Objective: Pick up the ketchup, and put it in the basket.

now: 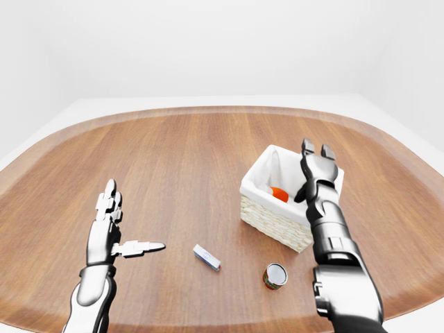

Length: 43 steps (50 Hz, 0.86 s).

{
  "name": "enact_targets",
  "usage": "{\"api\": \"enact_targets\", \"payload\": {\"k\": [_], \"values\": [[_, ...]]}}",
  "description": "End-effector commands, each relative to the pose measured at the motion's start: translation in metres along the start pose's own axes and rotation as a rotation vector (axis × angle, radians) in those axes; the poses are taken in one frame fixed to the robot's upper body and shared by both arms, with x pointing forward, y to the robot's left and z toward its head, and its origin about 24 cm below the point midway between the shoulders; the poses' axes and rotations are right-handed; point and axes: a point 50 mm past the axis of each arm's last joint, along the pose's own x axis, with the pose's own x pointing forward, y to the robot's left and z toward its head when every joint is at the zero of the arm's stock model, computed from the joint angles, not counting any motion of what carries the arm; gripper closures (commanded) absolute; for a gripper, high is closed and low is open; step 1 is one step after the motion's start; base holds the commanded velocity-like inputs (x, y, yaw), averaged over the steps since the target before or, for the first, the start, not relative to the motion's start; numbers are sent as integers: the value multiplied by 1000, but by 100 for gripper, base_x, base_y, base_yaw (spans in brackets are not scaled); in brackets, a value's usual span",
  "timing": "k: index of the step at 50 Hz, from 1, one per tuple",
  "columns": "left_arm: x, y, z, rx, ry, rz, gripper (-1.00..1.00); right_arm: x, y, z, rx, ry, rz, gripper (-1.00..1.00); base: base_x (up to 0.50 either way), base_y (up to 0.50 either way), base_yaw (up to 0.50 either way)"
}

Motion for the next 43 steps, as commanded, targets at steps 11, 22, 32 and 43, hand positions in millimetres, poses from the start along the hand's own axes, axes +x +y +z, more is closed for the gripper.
{"api": "enact_targets", "payload": {"k": [11,22,32,43], "values": [[-1,0,1,-2,-3,-3,-100,-16,-60,19,-27,-136,-118,-100,0,0,0],[-2,0,2,0,-5,-4,-100,-47,-141,26,-117,-185,-256,-100,0,0,0],[-3,0,2,-1,-4,-6,-100,-85,-183,37,-201,-212,-346,-100,0,0,0],[-4,-1,3,1,-6,-8,-100,-148,-213,60,-260,-279,-576,-100,0,0,0]]}}
